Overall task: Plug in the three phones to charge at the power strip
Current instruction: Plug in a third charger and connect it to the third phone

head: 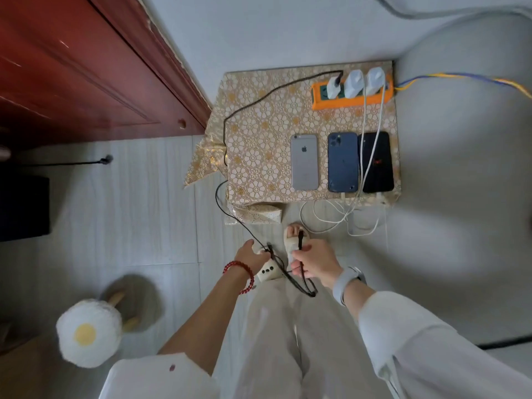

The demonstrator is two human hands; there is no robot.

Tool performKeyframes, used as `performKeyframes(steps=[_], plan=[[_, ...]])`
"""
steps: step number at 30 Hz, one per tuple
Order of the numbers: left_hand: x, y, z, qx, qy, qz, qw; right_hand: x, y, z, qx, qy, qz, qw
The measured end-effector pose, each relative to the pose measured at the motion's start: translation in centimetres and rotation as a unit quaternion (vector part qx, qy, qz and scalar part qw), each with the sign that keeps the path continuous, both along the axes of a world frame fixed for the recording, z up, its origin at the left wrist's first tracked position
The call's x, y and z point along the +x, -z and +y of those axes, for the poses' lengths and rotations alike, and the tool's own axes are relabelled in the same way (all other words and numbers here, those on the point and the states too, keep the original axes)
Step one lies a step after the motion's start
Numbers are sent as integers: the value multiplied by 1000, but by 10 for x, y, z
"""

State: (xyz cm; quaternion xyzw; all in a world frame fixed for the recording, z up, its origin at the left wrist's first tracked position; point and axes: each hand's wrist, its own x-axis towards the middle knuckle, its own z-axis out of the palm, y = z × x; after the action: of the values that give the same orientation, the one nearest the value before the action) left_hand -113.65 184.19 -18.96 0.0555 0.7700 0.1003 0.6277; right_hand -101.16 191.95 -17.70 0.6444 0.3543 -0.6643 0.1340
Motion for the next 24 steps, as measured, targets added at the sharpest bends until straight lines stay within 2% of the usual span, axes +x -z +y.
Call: performKeyframes(steps=[2, 6, 13, 18, 24], plan=[[6, 3, 3, 9, 34, 17, 999, 4, 22, 4, 35, -21, -38, 998], [1, 15, 24, 64, 44, 80, 994, -5, 46, 41, 182, -123, -95, 971], [-7, 36, 95, 150, -25, 129, 980, -24, 60, 112, 327, -90, -57, 939], [2, 54, 145, 164, -90, 103, 977, -21, 71, 123, 325, -79, -29, 942], [11, 62, 171, 143, -76, 137, 977, -21, 76, 122, 308, -17, 6, 951]])
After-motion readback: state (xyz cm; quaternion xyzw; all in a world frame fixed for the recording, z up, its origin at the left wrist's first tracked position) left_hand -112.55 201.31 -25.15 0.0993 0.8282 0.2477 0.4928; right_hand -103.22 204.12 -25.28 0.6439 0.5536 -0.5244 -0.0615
